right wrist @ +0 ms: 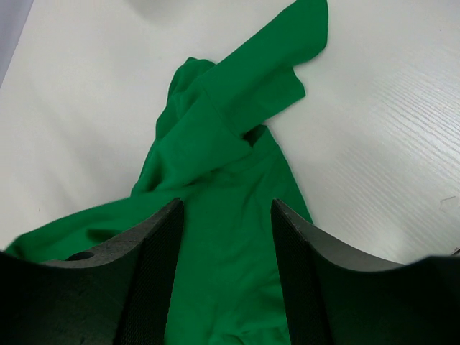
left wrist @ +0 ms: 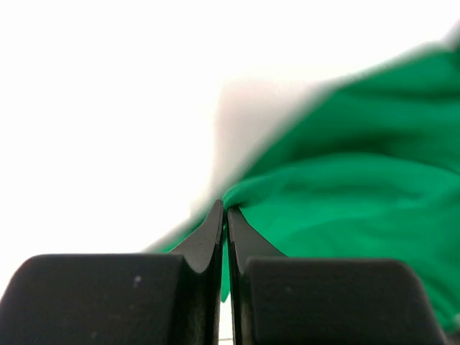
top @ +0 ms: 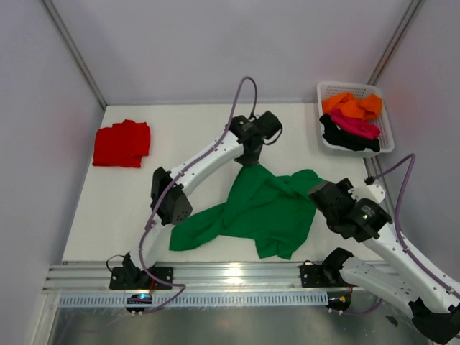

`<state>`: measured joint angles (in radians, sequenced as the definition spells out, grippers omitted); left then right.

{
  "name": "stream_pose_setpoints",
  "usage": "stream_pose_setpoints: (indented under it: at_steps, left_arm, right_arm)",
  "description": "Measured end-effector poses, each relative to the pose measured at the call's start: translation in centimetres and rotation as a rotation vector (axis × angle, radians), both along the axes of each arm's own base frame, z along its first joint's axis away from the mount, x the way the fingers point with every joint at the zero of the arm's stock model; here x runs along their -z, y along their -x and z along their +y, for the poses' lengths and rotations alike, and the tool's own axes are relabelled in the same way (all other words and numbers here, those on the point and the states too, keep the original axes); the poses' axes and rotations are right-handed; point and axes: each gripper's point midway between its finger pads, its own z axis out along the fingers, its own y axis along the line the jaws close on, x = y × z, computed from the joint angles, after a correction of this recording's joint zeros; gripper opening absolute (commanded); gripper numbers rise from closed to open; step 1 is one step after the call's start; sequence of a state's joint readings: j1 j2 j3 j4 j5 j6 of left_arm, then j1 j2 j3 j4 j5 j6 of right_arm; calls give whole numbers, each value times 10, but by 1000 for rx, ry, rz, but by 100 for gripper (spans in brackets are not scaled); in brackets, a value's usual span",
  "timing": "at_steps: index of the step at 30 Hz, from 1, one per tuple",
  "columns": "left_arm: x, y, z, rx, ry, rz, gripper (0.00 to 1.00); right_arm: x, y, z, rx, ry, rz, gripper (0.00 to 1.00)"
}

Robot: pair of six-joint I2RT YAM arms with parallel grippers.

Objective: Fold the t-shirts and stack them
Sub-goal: Flatten out the tshirt

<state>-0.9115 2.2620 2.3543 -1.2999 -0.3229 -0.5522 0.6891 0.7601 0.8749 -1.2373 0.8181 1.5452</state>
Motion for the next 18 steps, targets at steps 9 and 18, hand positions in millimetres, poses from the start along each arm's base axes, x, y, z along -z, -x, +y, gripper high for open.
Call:
stream_pose_setpoints:
  at_steps: [9, 18]
  left_arm:
    - [-30, -107, 159, -338, -209, -170, 0]
    - [-68, -132, 256, -545, -383, -303, 0]
  right_arm:
    - [5, -2, 6, -29, 2, 14, 56]
    - [12, -10, 18, -75, 14, 44, 56]
